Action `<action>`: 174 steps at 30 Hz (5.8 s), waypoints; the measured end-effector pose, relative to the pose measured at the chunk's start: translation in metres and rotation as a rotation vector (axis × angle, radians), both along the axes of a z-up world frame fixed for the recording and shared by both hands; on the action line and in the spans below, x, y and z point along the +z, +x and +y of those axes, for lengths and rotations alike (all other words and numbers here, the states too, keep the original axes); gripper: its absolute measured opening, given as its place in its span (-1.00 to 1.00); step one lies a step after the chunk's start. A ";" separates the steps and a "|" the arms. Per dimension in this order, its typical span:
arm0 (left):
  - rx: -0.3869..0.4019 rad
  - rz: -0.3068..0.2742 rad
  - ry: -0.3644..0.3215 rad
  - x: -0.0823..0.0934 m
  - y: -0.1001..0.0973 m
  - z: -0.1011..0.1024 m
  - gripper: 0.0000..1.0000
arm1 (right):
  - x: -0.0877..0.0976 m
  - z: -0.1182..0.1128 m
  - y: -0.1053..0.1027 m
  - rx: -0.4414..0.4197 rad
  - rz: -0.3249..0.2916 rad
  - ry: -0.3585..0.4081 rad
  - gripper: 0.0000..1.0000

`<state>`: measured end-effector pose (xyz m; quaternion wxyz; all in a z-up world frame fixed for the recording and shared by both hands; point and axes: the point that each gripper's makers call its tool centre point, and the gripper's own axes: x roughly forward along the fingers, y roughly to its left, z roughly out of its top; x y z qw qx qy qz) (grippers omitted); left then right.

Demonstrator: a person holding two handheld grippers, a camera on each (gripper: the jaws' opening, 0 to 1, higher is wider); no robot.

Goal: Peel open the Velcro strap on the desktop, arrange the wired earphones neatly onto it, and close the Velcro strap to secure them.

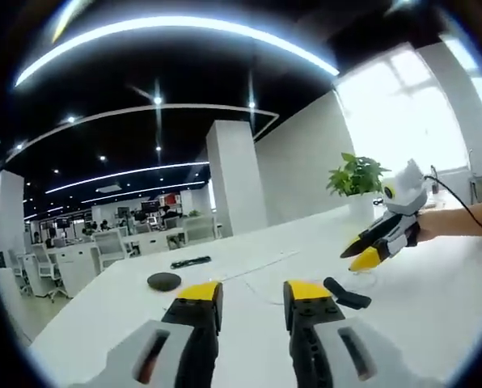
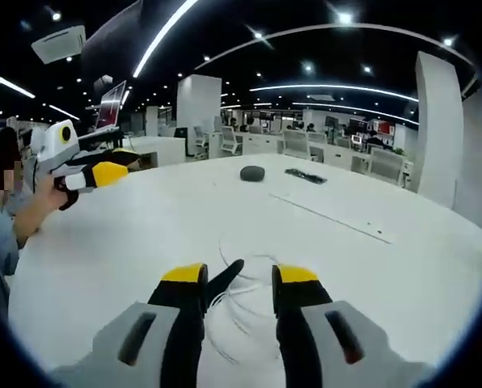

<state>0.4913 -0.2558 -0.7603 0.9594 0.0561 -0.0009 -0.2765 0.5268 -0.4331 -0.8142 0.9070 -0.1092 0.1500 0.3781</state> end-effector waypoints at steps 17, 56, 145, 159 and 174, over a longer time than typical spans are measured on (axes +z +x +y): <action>-0.005 0.011 0.002 -0.002 0.000 0.000 -0.28 | -0.020 0.012 0.007 0.033 0.074 0.009 -0.38; -0.011 0.020 0.018 -0.004 -0.002 -0.004 -0.28 | -0.030 0.023 0.012 0.069 0.137 0.063 -0.61; 0.021 0.084 0.021 -0.021 0.010 0.006 -0.30 | -0.004 0.039 -0.130 0.254 0.102 0.195 -0.95; 0.082 0.022 0.092 -0.015 0.015 0.018 -0.30 | 0.025 0.021 -0.120 0.058 0.039 0.114 -0.82; 0.097 0.037 0.070 -0.012 0.015 0.026 -0.30 | 0.048 0.072 -0.047 0.042 -0.023 0.049 -0.79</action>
